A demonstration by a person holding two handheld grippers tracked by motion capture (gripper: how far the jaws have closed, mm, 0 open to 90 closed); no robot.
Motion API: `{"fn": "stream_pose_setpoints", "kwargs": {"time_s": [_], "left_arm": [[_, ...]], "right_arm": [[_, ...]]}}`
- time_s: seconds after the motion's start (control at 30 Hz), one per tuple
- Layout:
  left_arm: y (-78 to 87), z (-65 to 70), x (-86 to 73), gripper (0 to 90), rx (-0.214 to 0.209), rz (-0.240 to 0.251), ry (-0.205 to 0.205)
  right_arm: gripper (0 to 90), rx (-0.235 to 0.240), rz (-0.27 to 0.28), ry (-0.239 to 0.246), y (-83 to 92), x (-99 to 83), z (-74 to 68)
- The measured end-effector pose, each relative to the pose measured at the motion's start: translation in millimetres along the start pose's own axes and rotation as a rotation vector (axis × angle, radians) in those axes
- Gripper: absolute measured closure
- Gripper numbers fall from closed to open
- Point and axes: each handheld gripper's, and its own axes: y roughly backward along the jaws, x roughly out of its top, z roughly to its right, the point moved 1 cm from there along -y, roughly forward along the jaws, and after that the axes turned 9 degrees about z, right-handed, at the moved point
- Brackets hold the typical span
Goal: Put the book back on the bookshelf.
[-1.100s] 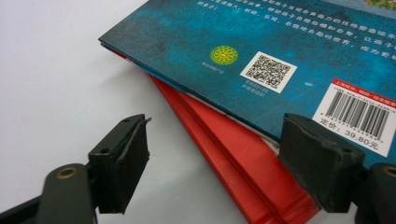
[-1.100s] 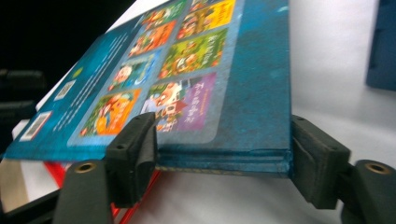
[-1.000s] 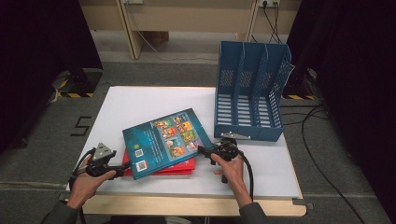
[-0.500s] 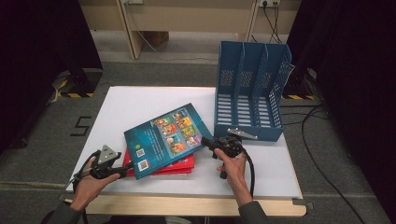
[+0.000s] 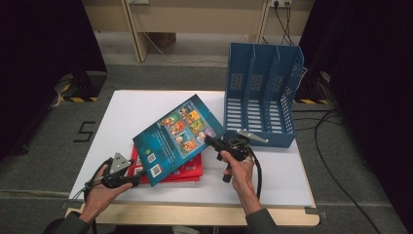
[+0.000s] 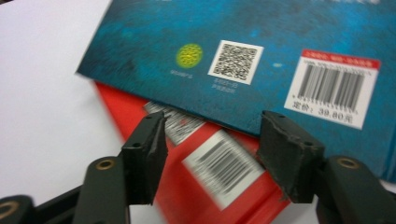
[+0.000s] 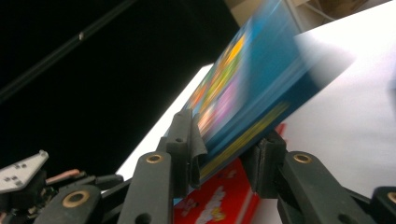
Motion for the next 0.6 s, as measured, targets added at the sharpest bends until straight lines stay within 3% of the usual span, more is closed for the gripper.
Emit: {"fn": "stream_pose_setpoints", "kwargs": {"time_s": [0.07,0.1,0.2,0.33,0.37,0.43,0.47,0.6], "left_arm": [[-2.2,5.0,2.8,38.0,0.005,0.003,-0.039],[-3.1,5.7,3.0,36.9,0.003,0.008,-0.039],[-5.4,6.6,3.3,33.6,-0.023,0.02,-0.012],[-9.8,8.9,4.8,25.7,-0.081,0.027,0.025],[-10.9,9.7,5.2,23.8,-0.085,0.03,0.027],[-12.9,10.1,6.1,23.2,-0.093,0.035,0.03],[-13.9,9.5,6.4,22.6,-0.097,0.032,0.034],[-17.6,4.4,8.0,22.2,-0.105,0.054,0.077]], "right_arm": [[66.7,-0.008,0.003,0.022,-4.6,-1.4,-4.1],[67.2,-0.01,0.011,0.023,-5.4,-0.1,-4.5],[68.2,-0.011,0.034,0.047,-5.6,5.5,-7.7],[69.0,0.008,0.034,0.126,-2.7,17.1,-18.2],[69.6,0.03,0.038,0.169,-1.9,23.4,-23.9],[69.6,0.034,0.031,0.192,-1.3,26.8,-28.1],[70.2,0.044,0.035,0.235,-0.7,33.2,-33.8],[71.5,0.047,0.048,0.278,0.6,41.8,-40.2]]}}
